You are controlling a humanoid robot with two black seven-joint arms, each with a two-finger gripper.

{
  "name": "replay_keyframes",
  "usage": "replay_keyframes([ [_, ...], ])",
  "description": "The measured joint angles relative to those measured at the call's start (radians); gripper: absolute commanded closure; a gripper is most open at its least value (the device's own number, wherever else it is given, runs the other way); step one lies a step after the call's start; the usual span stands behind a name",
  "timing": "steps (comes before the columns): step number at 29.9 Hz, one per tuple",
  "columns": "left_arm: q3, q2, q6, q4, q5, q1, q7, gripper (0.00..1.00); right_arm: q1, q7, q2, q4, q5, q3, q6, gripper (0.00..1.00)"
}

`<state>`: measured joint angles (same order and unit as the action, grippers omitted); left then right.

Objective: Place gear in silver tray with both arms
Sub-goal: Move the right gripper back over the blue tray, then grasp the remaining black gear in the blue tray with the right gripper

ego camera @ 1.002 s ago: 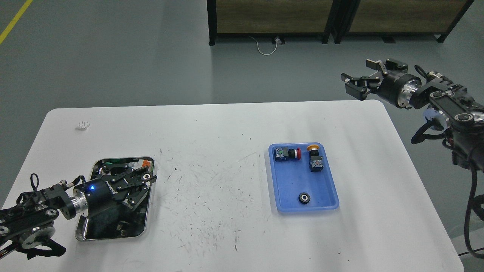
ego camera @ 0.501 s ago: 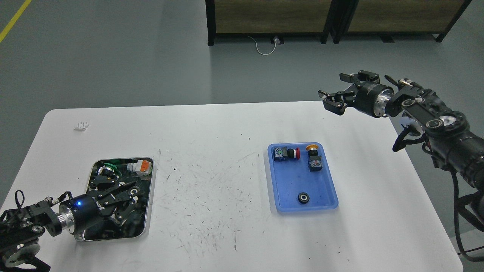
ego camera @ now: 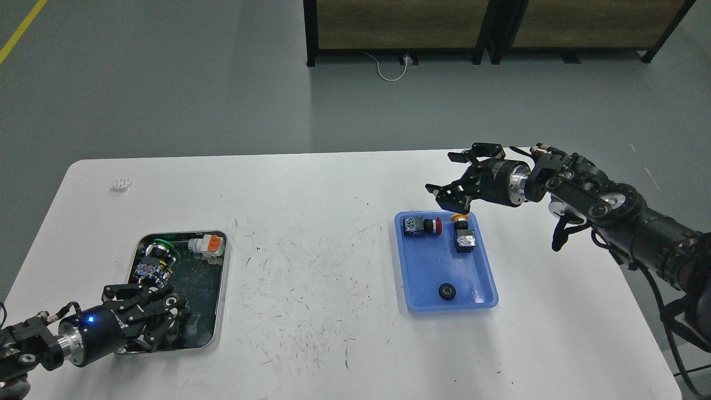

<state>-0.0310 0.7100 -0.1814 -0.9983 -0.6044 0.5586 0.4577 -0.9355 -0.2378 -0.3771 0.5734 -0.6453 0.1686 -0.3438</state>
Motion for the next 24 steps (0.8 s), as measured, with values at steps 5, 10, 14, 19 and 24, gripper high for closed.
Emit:
replay_keyframes([
  [5, -0.007, 0.000, 0.002, 0.004, 0.002, -0.015, 0.004, 0.47, 0.013, 0.000, 0.000, 0.033, -0.002, -0.001, -0.004, 0.14],
  [10, -0.011, -0.001, 0.005, 0.007, 0.007, -0.020, 0.004, 0.37, 0.015, 0.000, -0.008, 0.058, -0.002, -0.003, -0.009, 0.14],
  [14, -0.024, -0.002, 0.021, 0.007, 0.020, -0.021, 0.004, 0.24, 0.015, 0.000, -0.017, 0.098, -0.002, -0.003, -0.012, 0.11],
  [19, -0.110, 0.017, 0.028, 0.008, 0.042, -0.015, 0.000, 0.07, 0.024, 0.000, -0.052, 0.179, -0.001, -0.038, -0.015, 0.05],
  [24, -0.217, 0.037, 0.033, 0.018, 0.047, 0.003, -0.025, 0.03, 0.050, 0.000, -0.087, 0.245, 0.000, -0.074, -0.015, 0.02],
])
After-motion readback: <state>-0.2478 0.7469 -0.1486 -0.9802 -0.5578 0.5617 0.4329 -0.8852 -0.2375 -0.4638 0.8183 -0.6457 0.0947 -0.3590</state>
